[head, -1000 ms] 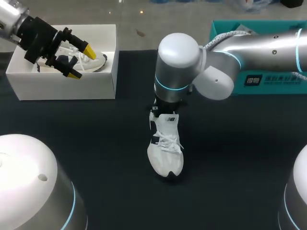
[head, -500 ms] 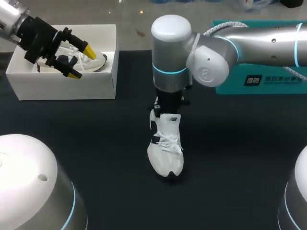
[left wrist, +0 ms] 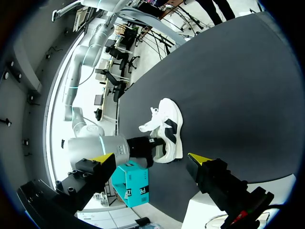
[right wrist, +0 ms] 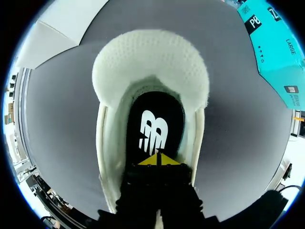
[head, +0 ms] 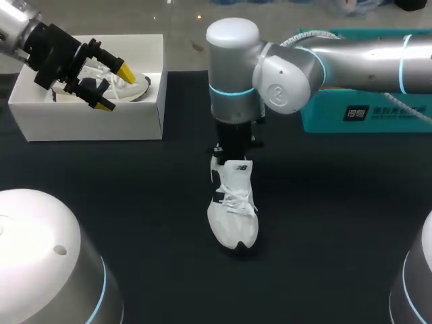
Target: Take the shoe out of the shoebox, open the shoe tongue, remove and reinsert the insole, then place the shoe into the shoebox
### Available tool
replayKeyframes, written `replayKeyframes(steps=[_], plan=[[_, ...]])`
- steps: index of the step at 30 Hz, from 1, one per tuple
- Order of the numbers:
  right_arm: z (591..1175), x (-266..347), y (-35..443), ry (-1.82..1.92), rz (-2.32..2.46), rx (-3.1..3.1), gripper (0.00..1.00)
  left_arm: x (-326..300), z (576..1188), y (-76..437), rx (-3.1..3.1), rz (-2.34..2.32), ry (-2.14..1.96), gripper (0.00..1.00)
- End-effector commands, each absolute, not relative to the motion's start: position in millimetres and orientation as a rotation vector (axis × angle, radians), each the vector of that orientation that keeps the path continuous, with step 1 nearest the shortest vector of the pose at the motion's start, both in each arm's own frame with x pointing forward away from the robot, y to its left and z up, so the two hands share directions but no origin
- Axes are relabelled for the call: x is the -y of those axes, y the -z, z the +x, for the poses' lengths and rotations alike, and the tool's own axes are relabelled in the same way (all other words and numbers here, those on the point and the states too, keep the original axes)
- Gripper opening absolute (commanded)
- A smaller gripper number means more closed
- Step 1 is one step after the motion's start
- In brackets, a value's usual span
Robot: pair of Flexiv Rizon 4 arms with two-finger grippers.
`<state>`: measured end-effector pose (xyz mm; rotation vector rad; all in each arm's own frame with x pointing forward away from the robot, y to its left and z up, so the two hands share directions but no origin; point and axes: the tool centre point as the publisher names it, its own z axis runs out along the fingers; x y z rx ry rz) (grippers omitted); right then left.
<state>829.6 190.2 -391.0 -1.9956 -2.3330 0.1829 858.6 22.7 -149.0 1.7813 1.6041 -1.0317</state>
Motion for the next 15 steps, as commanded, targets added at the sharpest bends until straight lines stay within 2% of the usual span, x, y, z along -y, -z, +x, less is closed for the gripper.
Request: replayKeyframes(steps=[1,15], plan=[[833.1,-190.4,357.2,-0.303,-1.952,2.364,0.00,-22.7,858.8,148.3,-1.606,1.786,1.029,1.00],[831.3,-190.2,351.3,-0.278,-1.973,2.320,0.00,-22.7,858.8,148.3,-1.606,1.786,1.029,1.00]])
